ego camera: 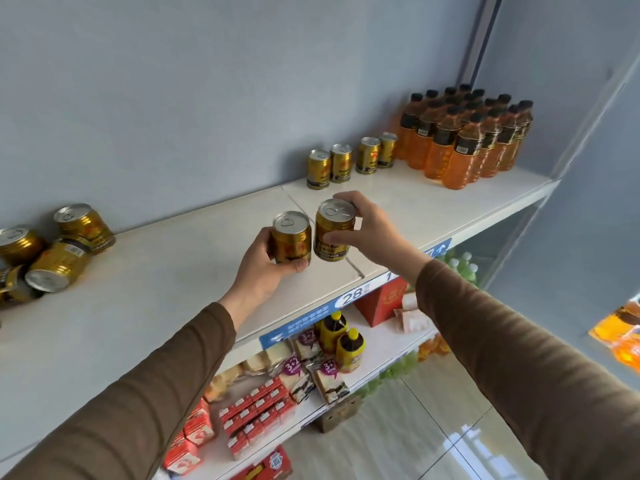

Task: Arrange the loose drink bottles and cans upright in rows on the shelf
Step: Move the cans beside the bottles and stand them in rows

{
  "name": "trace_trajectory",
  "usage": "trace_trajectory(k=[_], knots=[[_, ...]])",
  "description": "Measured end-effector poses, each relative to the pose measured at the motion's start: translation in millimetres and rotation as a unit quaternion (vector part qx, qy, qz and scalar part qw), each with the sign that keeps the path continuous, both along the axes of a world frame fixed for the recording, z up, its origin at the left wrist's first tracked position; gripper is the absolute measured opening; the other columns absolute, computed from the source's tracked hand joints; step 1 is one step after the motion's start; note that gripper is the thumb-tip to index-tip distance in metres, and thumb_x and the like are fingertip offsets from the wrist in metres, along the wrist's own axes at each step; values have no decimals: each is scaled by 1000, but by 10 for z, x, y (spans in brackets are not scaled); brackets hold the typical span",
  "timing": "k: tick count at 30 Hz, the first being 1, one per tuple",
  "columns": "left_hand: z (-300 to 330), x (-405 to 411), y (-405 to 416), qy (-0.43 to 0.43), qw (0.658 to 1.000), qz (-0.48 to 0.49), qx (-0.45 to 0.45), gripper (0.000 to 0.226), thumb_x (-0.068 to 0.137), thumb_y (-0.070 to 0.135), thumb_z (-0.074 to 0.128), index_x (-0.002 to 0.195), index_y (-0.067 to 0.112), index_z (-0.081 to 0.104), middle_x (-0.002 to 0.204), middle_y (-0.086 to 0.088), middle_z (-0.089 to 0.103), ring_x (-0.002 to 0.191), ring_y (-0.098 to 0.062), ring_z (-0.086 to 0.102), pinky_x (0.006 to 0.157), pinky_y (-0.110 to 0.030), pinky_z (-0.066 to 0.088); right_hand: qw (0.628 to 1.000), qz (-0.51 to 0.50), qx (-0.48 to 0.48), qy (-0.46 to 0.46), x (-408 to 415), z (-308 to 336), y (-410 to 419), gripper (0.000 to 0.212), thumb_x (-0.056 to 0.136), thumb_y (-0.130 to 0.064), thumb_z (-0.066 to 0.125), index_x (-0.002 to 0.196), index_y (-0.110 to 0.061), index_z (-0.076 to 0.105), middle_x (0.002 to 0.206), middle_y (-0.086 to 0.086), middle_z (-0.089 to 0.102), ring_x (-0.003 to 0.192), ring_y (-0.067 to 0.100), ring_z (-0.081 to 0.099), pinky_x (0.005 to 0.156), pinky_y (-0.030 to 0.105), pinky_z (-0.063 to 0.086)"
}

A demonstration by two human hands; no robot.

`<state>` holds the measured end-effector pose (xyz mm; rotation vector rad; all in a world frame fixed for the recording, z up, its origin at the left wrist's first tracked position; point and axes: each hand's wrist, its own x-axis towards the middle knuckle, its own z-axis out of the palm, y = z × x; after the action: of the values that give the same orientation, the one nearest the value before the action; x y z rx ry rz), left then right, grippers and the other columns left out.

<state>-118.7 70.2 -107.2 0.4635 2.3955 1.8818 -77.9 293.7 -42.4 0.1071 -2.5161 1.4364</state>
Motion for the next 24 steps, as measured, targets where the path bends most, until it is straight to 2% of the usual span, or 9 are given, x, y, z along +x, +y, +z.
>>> trace_trajectory(k=[3, 5, 8, 12, 16, 19, 21, 24], knots=[[14, -85, 337, 1, 1000, -14, -4, 61, 60, 25, 94, 107, 33, 57, 102, 16, 71, 95, 0, 66, 76, -13, 49, 1000, -4, 16, -7, -81, -20, 357, 70, 71, -20, 86, 131, -26, 50, 118, -9, 60, 106, 7, 57, 79, 19, 49], [26, -170, 522, 3, 1000, -24, -8, 62, 60, 29, 94, 109, 34, 57, 105, 15, 70, 100, -3, 65, 83, -20, 50, 1000, -9, 27, -12, -144, -20, 567, 70, 71, -22, 86, 131, -27, 50, 119, -8, 60, 108, 9, 56, 81, 21, 50], [41, -337, 793, 11, 999, -44, -7, 61, 62, 26, 94, 109, 33, 57, 108, 11, 70, 102, -4, 65, 86, -23, 50, 999, -24, 32, -8, -232, -32, 853, 69, 70, -21, 87, 129, -26, 51, 119, -7, 61, 109, 11, 57, 86, 30, 53], [22, -519, 1169, 14, 998, -62, -2, 61, 63, 23, 94, 111, 32, 57, 109, 10, 69, 102, -6, 64, 85, -23, 50, 999, -40, 34, -14, -310, -41, 1182, 68, 70, -22, 87, 128, -25, 52, 119, -4, 61, 110, 14, 57, 87, 33, 54], [56, -689, 1618, 13, 998, -69, -2, 62, 64, 22, 93, 112, 34, 55, 114, 9, 67, 108, -9, 62, 89, -25, 50, 998, -32, 42, -24, -484, 40, 1585, 67, 72, -20, 86, 128, -24, 51, 119, -6, 60, 109, 11, 57, 81, 23, 51], [58, -819, 1942, 5, 998, -60, -3, 63, 65, 22, 93, 110, 39, 53, 114, 16, 65, 105, 1, 61, 85, -18, 48, 998, -16, 58, -34, -667, 50, 1918, 65, 73, -23, 86, 128, -25, 51, 113, -13, 58, 104, 4, 55, 74, 12, 44], [41, -903, 2148, 0, 999, -48, -9, 63, 65, 23, 93, 110, 42, 52, 114, 20, 64, 104, 6, 60, 82, -15, 46, 996, -4, 72, -46, -814, 26, 2151, 68, 73, -26, 86, 131, -26, 51, 116, -13, 58, 105, 5, 55, 73, 11, 43], [27, -1036, 2453, -4, 1000, -24, -13, 66, 65, 24, 93, 113, 42, 51, 117, 20, 62, 109, 3, 57, 86, -17, 45, 994, 9, 96, -54, -1065, 9, 2488, 69, 72, -29, 86, 132, -26, 51, 118, -10, 60, 107, 8, 56, 74, 14, 44]])
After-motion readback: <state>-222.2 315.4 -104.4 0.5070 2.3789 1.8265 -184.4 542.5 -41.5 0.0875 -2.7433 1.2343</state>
